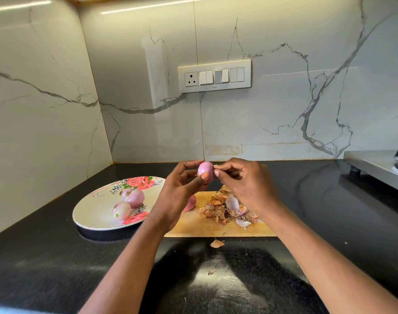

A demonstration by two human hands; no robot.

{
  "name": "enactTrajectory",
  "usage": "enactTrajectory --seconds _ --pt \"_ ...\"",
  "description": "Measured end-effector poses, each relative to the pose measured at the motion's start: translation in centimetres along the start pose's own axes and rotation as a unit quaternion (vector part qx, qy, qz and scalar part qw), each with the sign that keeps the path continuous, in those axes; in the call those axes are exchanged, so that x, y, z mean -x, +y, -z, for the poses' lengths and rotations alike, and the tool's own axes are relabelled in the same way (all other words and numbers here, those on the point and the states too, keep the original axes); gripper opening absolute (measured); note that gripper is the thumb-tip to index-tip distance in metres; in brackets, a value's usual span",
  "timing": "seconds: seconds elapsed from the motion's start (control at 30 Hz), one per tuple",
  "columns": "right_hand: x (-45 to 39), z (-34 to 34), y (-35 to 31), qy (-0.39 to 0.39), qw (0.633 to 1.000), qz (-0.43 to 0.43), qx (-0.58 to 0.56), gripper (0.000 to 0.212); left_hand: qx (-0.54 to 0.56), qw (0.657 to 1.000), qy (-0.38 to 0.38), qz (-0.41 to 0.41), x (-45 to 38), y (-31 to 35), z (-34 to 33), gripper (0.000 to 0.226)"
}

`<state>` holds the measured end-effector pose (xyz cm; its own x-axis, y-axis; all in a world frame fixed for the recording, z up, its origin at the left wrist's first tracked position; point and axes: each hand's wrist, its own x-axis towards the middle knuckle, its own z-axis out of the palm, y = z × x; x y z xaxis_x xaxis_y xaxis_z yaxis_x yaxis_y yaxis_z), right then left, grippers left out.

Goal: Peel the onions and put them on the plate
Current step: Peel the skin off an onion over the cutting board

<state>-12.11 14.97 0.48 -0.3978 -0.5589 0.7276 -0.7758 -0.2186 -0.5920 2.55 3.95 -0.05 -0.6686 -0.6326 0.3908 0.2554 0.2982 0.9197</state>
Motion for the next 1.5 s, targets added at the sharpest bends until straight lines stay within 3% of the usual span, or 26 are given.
enactTrajectory --seconds 0.47,0.67,0.9,1.13,1.5 --pt "0.2 -1.4 -1.1 0.079 0.996 -0.008 0.047 0.011 0.004 1.0 0.015 0.006 -0.4 -0.4 0.0 0.045" --pt "0.1 -0.6 -0.1 0.007 0.998 -0.046 0.04 0.007 0.071 0.997 0.03 0.029 -0.4 0.0 0.1 0.04" --pt "-0.2 -0.4 0.6 -0.061 0.995 -0.037 0.067 0.029 0.077 0.996 0.028 0.04 -0.4 0.0 0.1 0.032" --pt "-0.2 -0.1 -0.5 -0.011 1.0 0.019 -0.007 0.018 0.065 0.997 0.012 0.027 -0.4 0.0 -0.1 0.043" --pt "0.2 -0.5 0.1 0.016 0.998 0.059 0.019 0.007 0.011 1.0 0.005 0.012 -0.3 -0.3 -0.3 0.041"
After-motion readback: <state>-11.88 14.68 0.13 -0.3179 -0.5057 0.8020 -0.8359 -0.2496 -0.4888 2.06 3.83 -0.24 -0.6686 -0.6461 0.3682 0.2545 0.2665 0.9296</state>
